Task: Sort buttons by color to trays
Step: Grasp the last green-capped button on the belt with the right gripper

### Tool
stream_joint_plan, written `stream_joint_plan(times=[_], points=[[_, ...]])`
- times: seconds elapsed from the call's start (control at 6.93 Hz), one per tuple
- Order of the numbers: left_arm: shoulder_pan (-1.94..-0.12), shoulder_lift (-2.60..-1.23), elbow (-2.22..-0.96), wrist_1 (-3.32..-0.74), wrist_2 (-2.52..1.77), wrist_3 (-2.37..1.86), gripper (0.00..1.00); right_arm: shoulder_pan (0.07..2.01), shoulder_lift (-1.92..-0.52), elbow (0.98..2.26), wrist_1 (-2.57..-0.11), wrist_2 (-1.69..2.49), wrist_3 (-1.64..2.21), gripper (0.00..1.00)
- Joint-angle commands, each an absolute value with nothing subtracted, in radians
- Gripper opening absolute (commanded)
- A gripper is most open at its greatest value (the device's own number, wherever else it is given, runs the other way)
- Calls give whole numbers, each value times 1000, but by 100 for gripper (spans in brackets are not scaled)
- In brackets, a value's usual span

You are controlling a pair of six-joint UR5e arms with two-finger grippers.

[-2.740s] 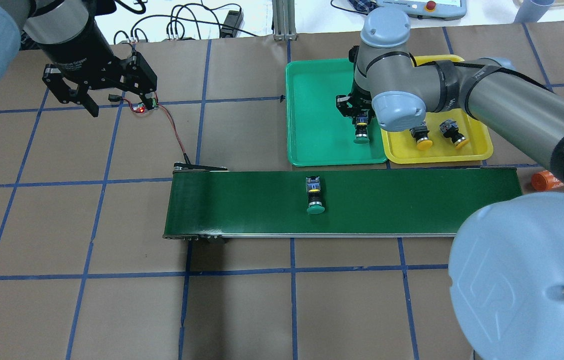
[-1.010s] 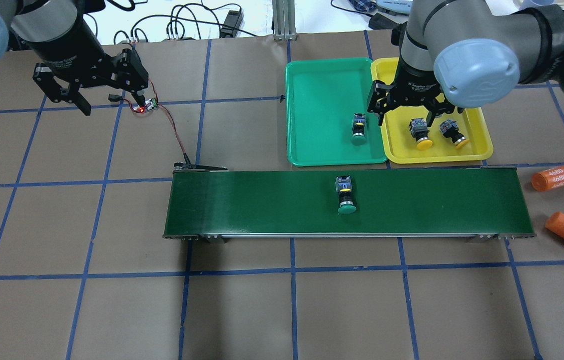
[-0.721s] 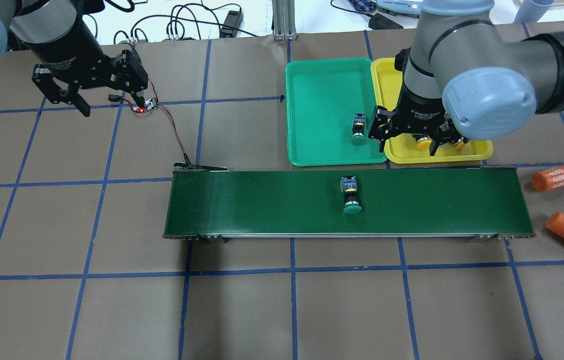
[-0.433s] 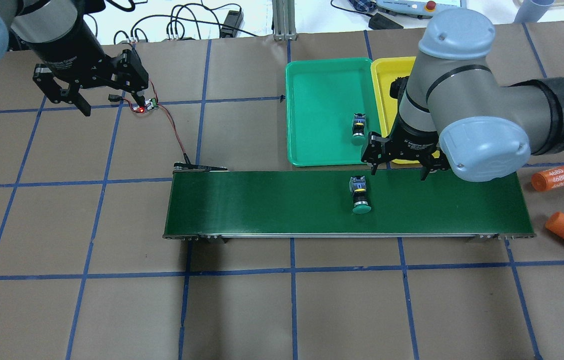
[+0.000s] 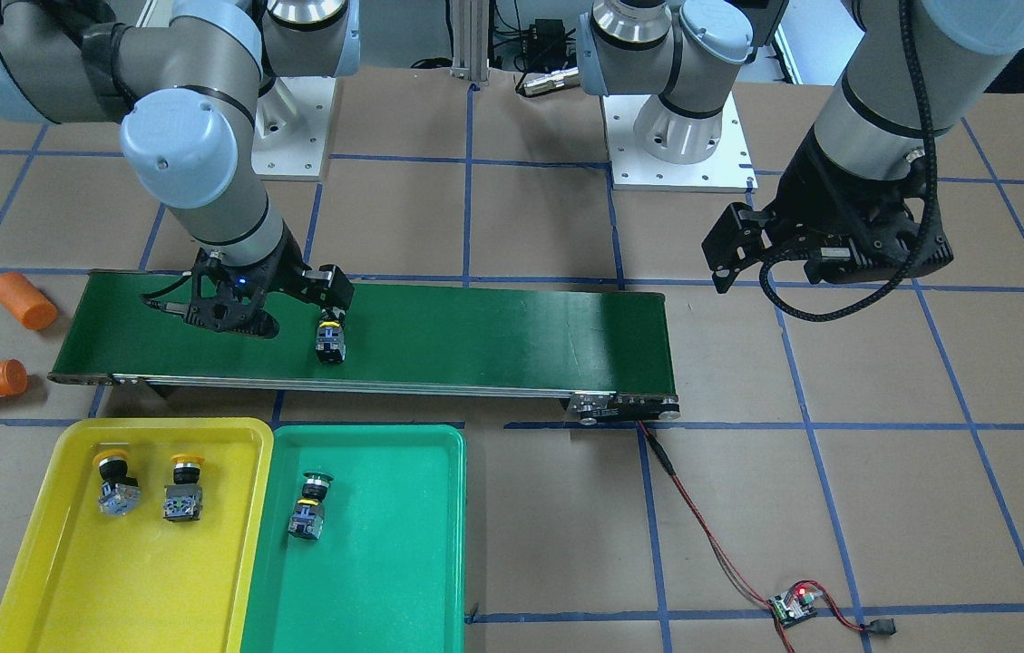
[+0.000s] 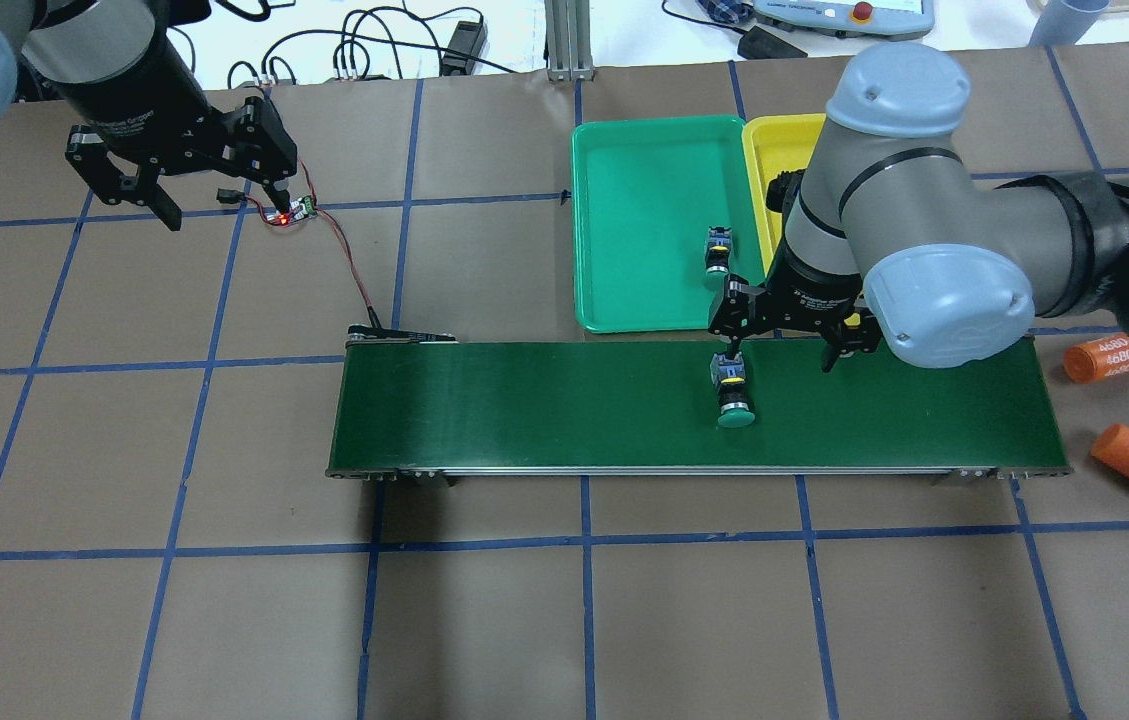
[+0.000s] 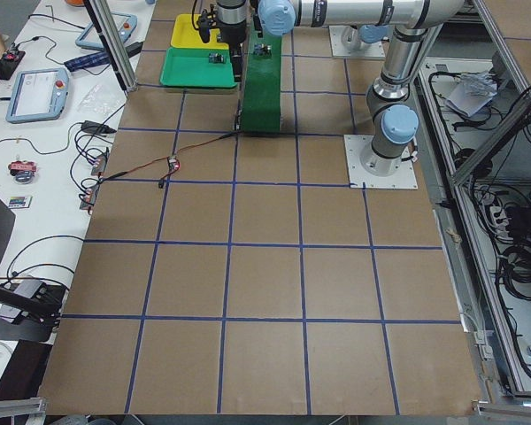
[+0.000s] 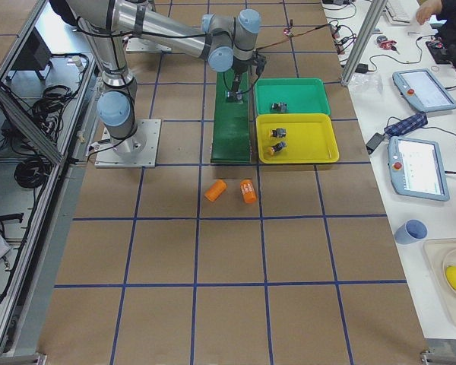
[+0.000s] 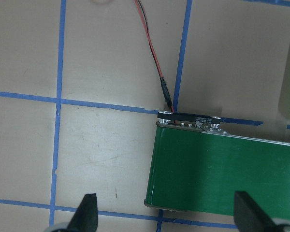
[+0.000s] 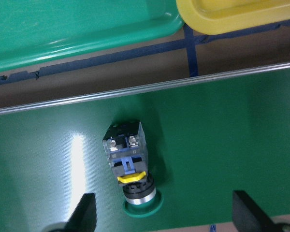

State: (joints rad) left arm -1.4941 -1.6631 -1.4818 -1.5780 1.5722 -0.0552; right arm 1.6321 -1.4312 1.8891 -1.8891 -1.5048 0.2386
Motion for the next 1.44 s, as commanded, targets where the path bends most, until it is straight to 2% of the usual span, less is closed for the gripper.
stream_joint_plan(times=[0.0, 0.14, 0.72, 0.87, 1.01, 1.3], points=[[-1494, -1664, -1480, -1577, 1572, -55, 100, 1632, -1378, 1888, -1899, -1483, 236, 100], [-1494, -1666, -1479, -1577, 1572, -55, 100, 1631, -1361, 1893, -1899, -1497, 230, 99], [-1493, -1661, -1480, -1577, 1572, -55, 100, 1623, -1325, 1894, -1899, -1509, 293, 7], [-1494, -1663, -1482, -1577, 1572, -55, 100, 1623, -1327, 1884, -1901, -1509, 298, 0], [-1494, -1661, -1482, -1575, 1572, -55, 100, 1623, -1336, 1862, -1902, -1519, 304, 0], [-1493, -1666, -1477, -1577, 1572, -55, 100, 1626, -1329, 1701, -1890, -1551, 318, 0]])
